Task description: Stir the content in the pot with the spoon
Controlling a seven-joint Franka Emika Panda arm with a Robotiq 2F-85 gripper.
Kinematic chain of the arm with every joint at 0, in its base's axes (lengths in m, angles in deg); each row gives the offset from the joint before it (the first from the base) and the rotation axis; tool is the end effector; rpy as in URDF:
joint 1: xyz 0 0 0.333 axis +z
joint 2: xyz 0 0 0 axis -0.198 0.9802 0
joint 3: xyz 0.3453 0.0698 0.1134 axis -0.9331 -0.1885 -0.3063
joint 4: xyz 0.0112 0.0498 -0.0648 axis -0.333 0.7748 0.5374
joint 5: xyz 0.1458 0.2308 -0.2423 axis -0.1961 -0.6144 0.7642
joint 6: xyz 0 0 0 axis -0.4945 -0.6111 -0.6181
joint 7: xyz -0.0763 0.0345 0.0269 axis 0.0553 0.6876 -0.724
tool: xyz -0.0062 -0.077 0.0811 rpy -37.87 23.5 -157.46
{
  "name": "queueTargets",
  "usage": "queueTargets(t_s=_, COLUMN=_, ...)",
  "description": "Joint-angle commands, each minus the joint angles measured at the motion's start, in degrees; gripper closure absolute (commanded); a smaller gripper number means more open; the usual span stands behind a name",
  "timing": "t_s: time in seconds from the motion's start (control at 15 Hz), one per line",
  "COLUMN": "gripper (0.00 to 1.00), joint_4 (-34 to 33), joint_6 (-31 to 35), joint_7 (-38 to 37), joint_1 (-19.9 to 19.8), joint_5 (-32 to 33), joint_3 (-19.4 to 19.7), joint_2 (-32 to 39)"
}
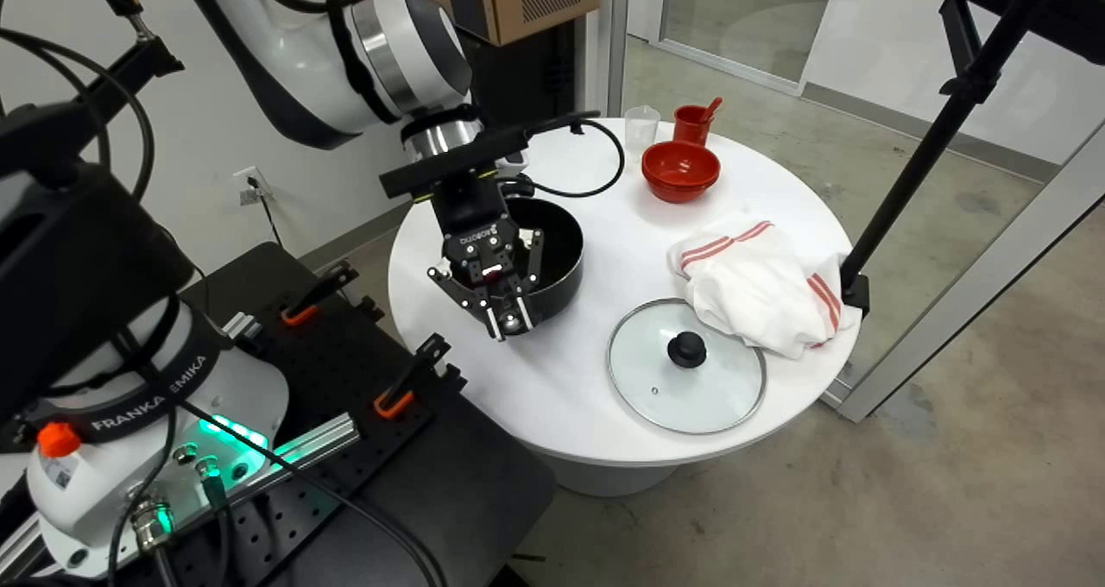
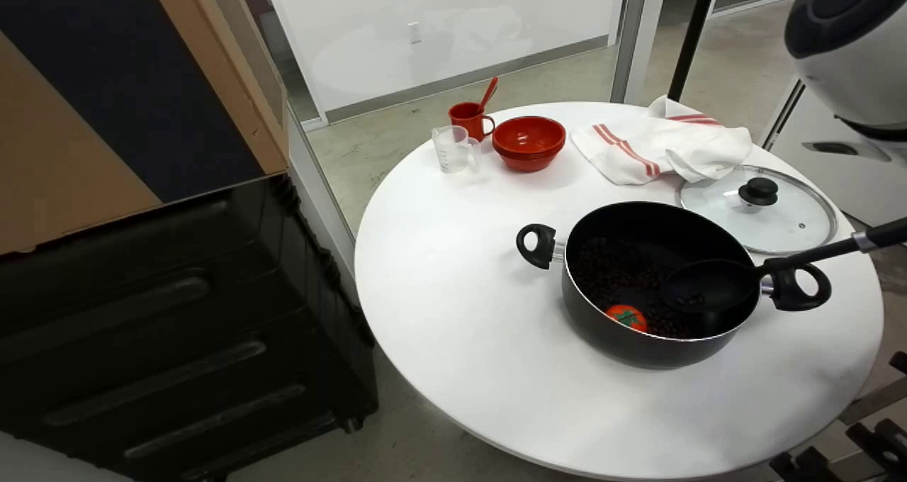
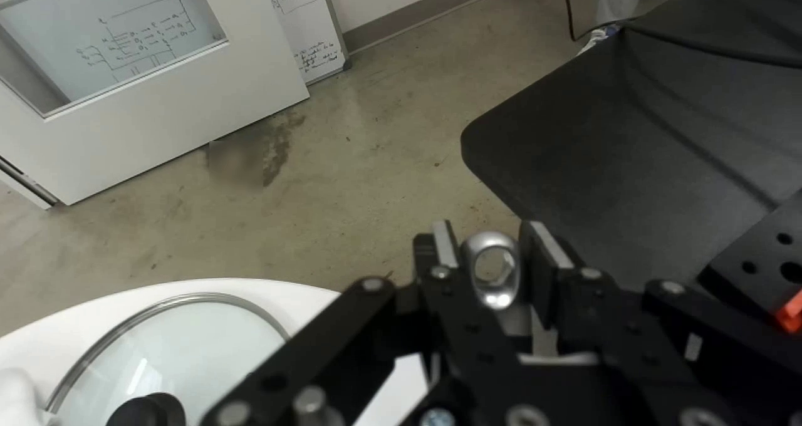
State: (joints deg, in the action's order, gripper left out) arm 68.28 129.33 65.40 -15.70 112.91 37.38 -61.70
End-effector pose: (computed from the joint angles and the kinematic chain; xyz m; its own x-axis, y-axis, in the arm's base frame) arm 0.3218 -0.0894 0.2264 0.4432 0.4127 -0.7958 0.8255 -0.5340 0.1828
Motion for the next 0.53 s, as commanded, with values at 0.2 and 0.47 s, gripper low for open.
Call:
queueTargets(t_s=0.2, gripper=0.93, joint_4=3.93, joint_6=2.63, joint_7=-0.41, joint_1=0.43, joint_5=3.49, joint_3=-0.92, joint_2=-1.37)
queueTargets(t_s=0.47, gripper=0.93, joint_4=1.45, joint_6=3.58, joint_7=-3.27, joint_1=0.92, joint_5=1.67, joint_3=-1.53, joint_2=-0.23)
